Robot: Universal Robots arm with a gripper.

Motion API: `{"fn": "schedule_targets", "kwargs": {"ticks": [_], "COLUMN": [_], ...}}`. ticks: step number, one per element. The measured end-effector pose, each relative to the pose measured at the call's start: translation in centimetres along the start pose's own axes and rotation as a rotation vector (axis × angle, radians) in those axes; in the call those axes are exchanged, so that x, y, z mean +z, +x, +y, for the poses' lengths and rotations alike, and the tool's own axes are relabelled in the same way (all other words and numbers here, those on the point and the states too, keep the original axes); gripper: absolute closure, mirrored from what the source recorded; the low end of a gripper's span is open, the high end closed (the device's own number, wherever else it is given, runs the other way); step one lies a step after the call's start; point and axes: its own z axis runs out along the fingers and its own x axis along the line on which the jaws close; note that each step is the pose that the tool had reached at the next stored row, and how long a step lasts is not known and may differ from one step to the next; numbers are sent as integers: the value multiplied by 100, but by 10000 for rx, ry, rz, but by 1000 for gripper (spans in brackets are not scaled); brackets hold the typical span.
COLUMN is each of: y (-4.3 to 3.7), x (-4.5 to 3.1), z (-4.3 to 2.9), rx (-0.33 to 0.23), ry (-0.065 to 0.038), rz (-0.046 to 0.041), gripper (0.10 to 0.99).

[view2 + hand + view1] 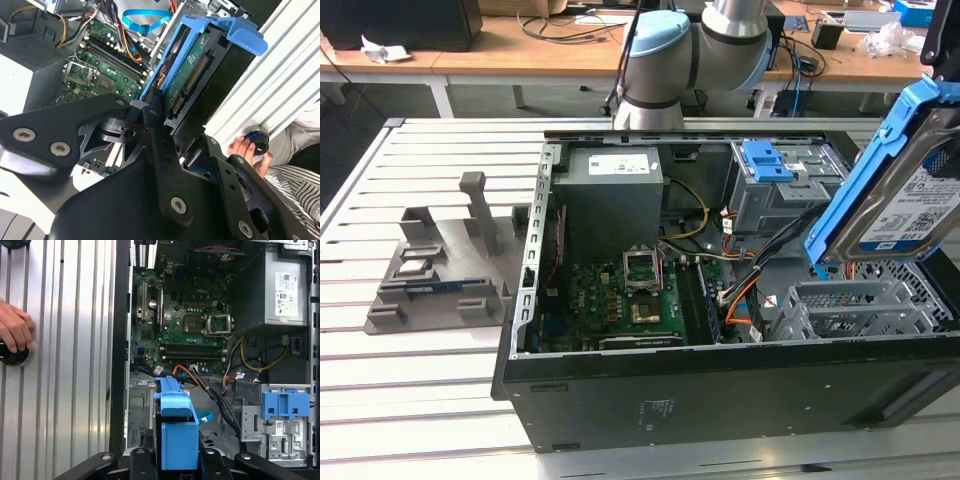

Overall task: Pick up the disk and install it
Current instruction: 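Pick up the disk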

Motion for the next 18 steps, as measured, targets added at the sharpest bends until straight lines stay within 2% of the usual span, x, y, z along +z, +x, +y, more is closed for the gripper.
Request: {"fn": "schedule_targets", "kwargs": {"ticks": [5, 13, 14, 17, 18], "y": [7, 12, 10, 9, 9], "x": [102, 197, 203, 217, 221], "z": [-103, -165, -168, -178, -181], "rx": [-1, 17, 49, 231, 303], "ry": [0, 0, 0, 6, 9], "rz": [1, 32, 117, 298, 325], "gripper": [722, 722, 722, 722, 722]}}
